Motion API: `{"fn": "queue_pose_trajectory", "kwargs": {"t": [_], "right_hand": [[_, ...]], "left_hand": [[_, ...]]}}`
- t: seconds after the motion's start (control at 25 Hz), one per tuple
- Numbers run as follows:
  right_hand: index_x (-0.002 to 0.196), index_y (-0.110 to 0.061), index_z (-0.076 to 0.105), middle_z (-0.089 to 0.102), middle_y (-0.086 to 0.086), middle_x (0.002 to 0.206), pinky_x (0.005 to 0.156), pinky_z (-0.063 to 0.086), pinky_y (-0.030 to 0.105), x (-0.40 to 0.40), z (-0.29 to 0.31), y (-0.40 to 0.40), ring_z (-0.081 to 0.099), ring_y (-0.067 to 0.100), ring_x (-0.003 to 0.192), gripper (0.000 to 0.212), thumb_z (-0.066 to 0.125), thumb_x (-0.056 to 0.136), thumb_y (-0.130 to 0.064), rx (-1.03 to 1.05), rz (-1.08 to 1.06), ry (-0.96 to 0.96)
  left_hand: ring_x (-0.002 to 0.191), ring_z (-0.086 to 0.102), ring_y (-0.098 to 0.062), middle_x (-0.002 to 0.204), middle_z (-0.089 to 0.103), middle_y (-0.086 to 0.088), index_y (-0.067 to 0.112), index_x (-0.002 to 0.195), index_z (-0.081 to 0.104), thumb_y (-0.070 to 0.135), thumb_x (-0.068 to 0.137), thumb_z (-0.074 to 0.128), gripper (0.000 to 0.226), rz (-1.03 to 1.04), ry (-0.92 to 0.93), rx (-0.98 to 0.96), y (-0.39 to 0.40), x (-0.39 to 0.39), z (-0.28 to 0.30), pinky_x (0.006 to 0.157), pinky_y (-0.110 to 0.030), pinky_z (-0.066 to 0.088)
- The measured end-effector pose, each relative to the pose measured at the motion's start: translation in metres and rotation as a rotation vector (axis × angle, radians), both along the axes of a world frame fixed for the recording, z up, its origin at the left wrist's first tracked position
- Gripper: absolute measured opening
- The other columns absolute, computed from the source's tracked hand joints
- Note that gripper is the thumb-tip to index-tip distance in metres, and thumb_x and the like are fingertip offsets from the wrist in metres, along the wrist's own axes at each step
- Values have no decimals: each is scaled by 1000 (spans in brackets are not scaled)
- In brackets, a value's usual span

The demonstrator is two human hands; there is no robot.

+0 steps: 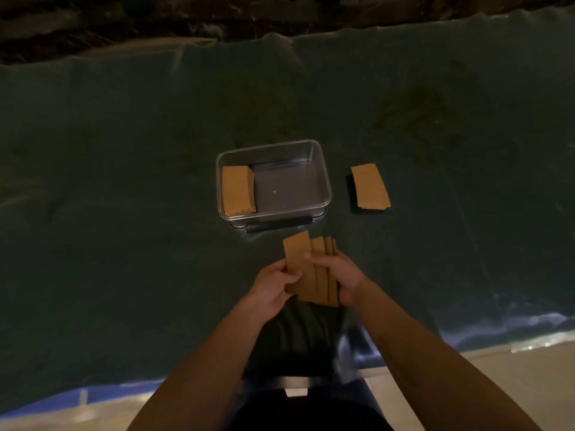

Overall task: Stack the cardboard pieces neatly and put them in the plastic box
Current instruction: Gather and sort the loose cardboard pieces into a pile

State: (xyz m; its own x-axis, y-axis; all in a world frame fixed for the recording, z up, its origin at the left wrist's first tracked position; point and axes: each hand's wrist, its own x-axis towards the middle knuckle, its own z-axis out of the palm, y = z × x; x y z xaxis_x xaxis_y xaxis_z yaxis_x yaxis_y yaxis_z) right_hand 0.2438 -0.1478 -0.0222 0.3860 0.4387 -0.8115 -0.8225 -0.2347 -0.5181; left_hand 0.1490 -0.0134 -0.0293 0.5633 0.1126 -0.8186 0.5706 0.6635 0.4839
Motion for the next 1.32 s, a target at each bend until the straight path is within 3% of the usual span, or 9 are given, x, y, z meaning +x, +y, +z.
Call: {"fn": "queue_pose_trajectory", "kwargs": {"t": [0.16,0.48,0.56,0.68,0.8,0.88,1.0,1.16,1.32], "right_hand": [[120,-25,61,64,16,118,93,49,59,-1,0,9,60,39,109,39,72,84,-13,11,-37,-31],[122,-31,64,62,18,123,101,43,56,-4,-2,21,57,37,116,39,62,90,-9,97,-108,-28],[122,-31,64,63,18,124,96,47,52,-1,2,20,59,37,115,39,58,91,-8,147,-101,-37],[127,-27,59,67,19,114,72,57,42,4,9,20,68,30,92,44,60,89,-5,177,-87,-37],[126,-23,59,72,17,91,61,59,39,4,18,24,70,27,69,49,68,82,-4,192,-34,-65],[123,-25,62,75,14,99,67,60,40,-1,23,31,74,28,85,45,73,81,-12,222,0,-95],[124,-19,64,73,14,112,78,58,40,-3,30,39,70,30,103,45,70,80,-11,287,-11,-95],[116,-17,68,73,15,108,75,58,38,2,41,33,70,30,100,41,70,76,-10,295,57,-53],[120,-20,65,67,19,118,92,54,53,4,46,37,63,37,110,42,66,78,-11,206,130,-62]], "left_hand": [[102,67,-22,112,73,-7,16,114,68,-2,92,59,29,-31,6,110,1,4,12,83,-37,54],[117,59,-29,124,61,-17,10,118,68,7,92,65,26,-424,-150,614,-10,6,25,106,-46,46],[127,47,-30,135,45,-16,14,135,59,21,90,71,48,-546,-147,843,-8,5,25,114,-43,37],[140,18,-18,152,17,1,39,156,17,44,72,82,107,-616,-253,1013,6,6,32,116,-35,23],[145,-12,-5,160,-16,25,57,147,-17,65,49,84,142,-957,-481,1091,19,10,41,114,-45,5],[147,-19,-9,160,-25,20,55,146,-24,63,49,85,147,-1104,-557,1194,20,14,44,115,-44,-3],[147,-9,-4,160,-13,17,57,145,-23,53,53,87,143,-1073,-600,1256,20,19,50,120,-45,4],[145,16,-25,156,7,2,57,146,-13,50,53,84,134,-1004,-662,1336,22,17,56,117,-51,29],[148,3,-19,160,-4,4,55,146,-20,62,52,82,139,-1033,-668,1363,28,17,56,119,-45,13]]}}
